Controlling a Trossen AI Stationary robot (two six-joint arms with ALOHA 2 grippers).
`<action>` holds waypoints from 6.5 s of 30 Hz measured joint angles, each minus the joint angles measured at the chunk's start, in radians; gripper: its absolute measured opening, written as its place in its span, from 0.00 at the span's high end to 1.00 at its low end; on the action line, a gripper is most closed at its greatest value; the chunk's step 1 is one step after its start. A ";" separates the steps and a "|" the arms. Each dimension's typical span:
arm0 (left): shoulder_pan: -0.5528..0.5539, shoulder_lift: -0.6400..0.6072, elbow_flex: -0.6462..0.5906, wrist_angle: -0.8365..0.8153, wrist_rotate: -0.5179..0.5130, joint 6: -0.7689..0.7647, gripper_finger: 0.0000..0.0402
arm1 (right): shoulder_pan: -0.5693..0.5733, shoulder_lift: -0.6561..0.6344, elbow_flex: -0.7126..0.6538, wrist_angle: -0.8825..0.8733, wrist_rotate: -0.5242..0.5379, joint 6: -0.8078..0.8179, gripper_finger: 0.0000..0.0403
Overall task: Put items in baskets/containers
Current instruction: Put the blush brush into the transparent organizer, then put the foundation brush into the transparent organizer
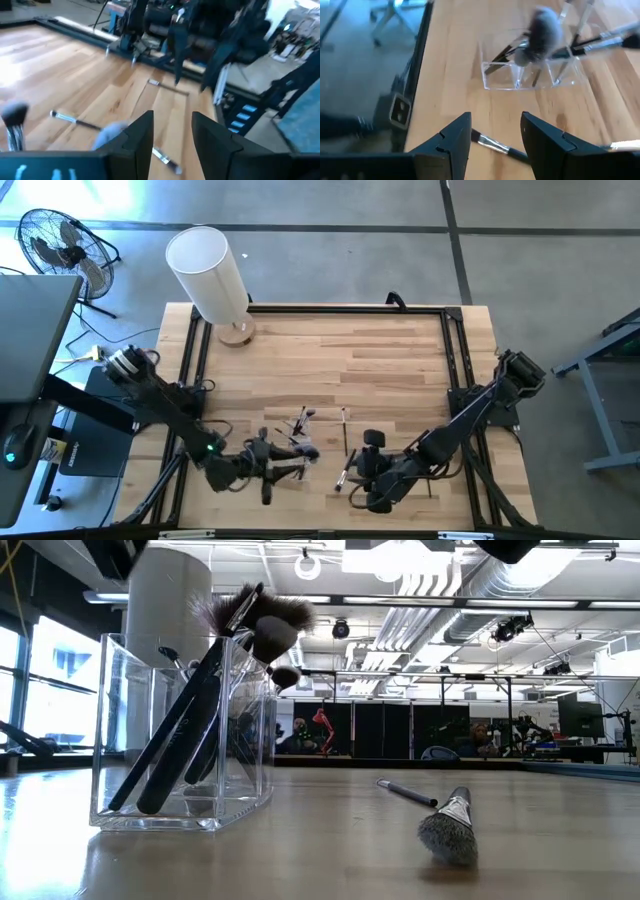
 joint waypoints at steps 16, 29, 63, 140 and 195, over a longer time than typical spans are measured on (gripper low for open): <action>-0.032 -0.368 0.000 -1.053 0.463 -0.838 0.98 | -0.089 0.120 0.096 -0.057 -0.173 -0.338 0.59; -0.032 -0.350 -0.021 -1.362 0.752 -0.899 1.00 | -0.105 0.480 0.507 -0.446 -0.311 -0.606 0.59; -0.031 -0.350 -0.038 -1.339 0.800 -0.709 1.00 | -0.069 0.408 0.520 -0.727 -0.072 0.186 1.00; -0.031 -0.350 -0.038 -1.175 0.519 -0.880 1.00 | -0.456 0.178 0.523 -1.047 0.048 0.531 0.74; -0.031 -0.683 -0.191 -1.358 0.590 -0.269 1.00 | -0.612 0.564 0.444 -0.705 -0.328 0.753 0.99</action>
